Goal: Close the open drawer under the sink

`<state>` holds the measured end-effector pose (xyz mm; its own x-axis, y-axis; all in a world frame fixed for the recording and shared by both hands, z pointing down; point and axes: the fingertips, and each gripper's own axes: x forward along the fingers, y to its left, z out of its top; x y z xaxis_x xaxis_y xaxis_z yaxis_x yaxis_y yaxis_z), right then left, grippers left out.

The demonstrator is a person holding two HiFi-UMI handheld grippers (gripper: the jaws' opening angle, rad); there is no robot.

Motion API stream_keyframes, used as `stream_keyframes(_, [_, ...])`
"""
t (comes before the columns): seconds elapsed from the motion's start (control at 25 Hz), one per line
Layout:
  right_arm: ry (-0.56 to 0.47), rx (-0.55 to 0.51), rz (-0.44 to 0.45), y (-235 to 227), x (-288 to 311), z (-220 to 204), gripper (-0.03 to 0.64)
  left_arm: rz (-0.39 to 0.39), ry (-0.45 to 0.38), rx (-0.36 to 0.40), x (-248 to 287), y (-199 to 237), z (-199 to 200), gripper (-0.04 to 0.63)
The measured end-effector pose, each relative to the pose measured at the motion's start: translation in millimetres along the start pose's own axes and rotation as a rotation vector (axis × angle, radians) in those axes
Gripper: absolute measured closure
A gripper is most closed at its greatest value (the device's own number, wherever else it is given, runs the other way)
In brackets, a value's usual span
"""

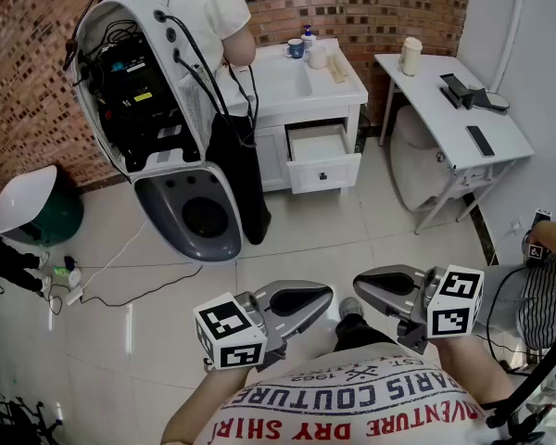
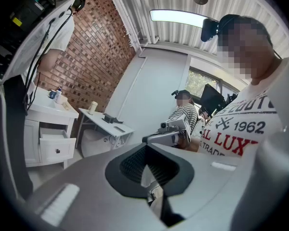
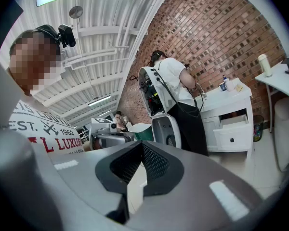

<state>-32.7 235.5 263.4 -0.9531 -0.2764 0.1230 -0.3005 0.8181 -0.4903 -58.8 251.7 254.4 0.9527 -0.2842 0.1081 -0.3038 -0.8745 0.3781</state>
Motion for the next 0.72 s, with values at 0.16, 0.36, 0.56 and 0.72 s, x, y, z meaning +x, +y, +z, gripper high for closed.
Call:
stream_keyframes(0.16, [0.013,-0.111,-0.126,-38,-6,6,0.607,0.017,0.004,-0.008,8,16,-3,0.612])
stream_keyframes(0.36, [-0.043,-0.109,-0.172,-99,-7,27,0.607,0.055,0.044,-0.046,24,57,-10,0.612])
stream_keyframes(0.56, [-0.064,-0.09,-0.183,-183,3,55,0.607,0.087,0.09,-0.099,58,127,-2,0.612])
stream_keyframes(0.72, [-0.048,-0.071,-0.221,-260,14,69,0.607,0.094,0.128,-0.133,94,190,8,0.612])
